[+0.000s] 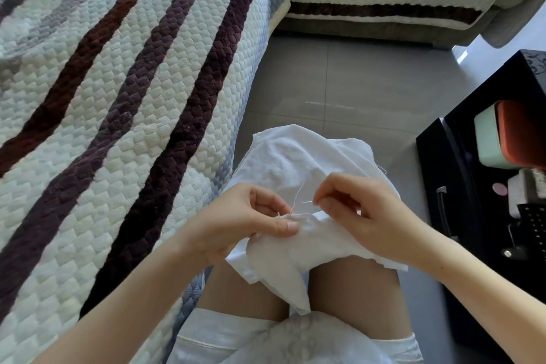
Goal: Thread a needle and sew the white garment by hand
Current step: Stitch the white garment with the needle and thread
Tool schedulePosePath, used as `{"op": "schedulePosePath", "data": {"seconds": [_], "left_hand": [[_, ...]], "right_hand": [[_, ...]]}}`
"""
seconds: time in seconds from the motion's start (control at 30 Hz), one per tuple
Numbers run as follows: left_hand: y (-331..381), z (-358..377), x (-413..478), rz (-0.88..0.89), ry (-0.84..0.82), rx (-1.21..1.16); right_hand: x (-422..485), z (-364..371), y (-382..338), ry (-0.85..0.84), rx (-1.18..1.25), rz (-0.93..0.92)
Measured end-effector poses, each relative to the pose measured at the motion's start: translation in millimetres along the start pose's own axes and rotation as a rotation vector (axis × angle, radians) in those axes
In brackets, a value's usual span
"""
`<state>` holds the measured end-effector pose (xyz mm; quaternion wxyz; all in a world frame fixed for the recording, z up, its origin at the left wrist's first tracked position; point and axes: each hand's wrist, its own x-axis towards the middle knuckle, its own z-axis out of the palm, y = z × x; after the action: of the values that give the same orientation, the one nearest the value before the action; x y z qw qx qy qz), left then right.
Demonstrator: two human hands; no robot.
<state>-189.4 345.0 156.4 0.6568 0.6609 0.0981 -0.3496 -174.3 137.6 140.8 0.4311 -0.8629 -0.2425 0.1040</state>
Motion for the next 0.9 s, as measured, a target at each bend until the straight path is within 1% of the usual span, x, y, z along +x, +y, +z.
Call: {"op": "schedulePosePath", "data": {"seconds": [0.17,0.43,0.67,0.9], "left_hand": [[-0.9,-1.6,-2.0,0.014,-0.020,0.012],[-1.1,-4.6,-2.7,0.051,-0.064,0.008],[-0.1,-5.5,-2.6,0.062,-0.069,0.031],[-1.4,-5.1,-3.2,0.094,-0.103,0.018]], "right_hand": [[-0.2,6.8,1.1,0.007,0.048,0.013],[0.0,6.4,2.7,-0.066,0.108,0.006],[0.0,6.0,1.3,-0.064,0.224,0.053],[1.6,5.6,-1.8,-0.085,0.283,0.046]]}}
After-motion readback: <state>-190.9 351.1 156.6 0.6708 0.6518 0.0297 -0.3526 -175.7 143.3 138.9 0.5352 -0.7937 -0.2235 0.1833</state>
